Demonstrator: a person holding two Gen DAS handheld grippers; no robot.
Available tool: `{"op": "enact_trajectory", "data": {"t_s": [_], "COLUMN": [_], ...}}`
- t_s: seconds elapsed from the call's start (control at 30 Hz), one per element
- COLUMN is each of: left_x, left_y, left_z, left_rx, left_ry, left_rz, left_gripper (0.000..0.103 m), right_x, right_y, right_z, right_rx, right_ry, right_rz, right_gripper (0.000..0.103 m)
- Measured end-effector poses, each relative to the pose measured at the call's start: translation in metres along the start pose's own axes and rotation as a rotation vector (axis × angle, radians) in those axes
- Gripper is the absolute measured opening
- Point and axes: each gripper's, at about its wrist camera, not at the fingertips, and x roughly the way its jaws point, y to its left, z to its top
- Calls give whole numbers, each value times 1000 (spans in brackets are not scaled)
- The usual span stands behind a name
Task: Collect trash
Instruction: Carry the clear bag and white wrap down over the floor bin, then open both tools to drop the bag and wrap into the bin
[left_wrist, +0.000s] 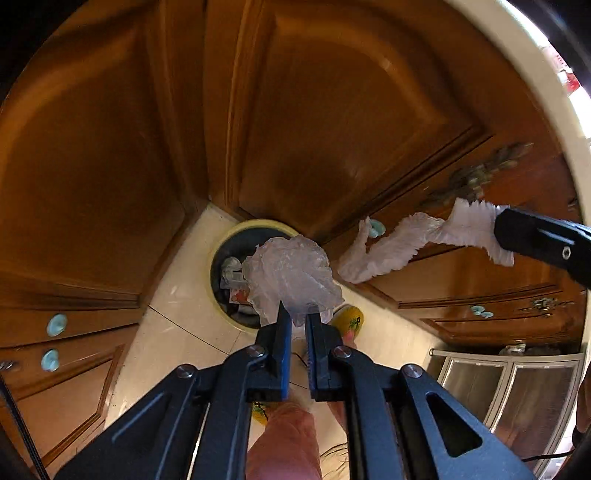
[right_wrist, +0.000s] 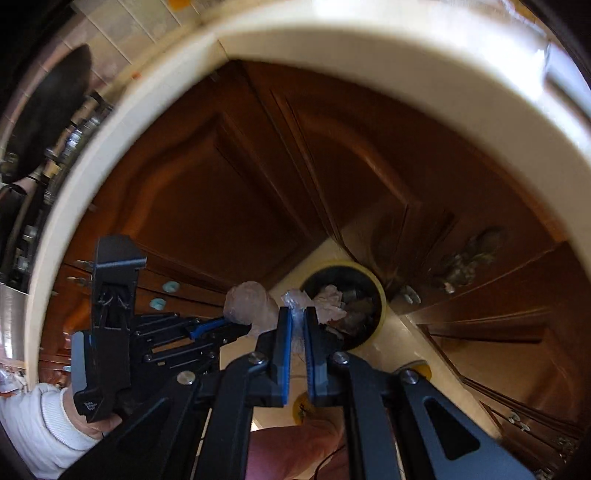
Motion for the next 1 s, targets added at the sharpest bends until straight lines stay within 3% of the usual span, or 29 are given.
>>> {"op": "enact_trajectory", "data": {"t_s": [0.07,0.13,0.27,0.4,0.77,0.9,1.0], "left_x": [20,37,60,64,49,38,30], "left_y": [3,7,11,16,60,65,64], "left_z": [3,4,5,3,-29,-35,-36], "left_rx": [-5,-10,-13,-32,-134,-148,-137], "left_ry": [18,26,47,42,14,-5,-26], "left_rz": [-3,1,22,36,111,125,137], "left_gripper": [12,28,35,50,51,51,51], "right_x": [18,34,54,71,111,118,121], "right_y": [-4,-8,-15,-20,-31,-30,-29], "right_z": [0,0,0,0,2,4,5], "right_rx": [-1,1,4,6,31,21,36], "right_ry": [16,32,54,74,144,174,197], "right_rz": [-6,-9,-13,-19,-17,-37,-16], "right_gripper": [6,6,6,6,7,9,18]}}
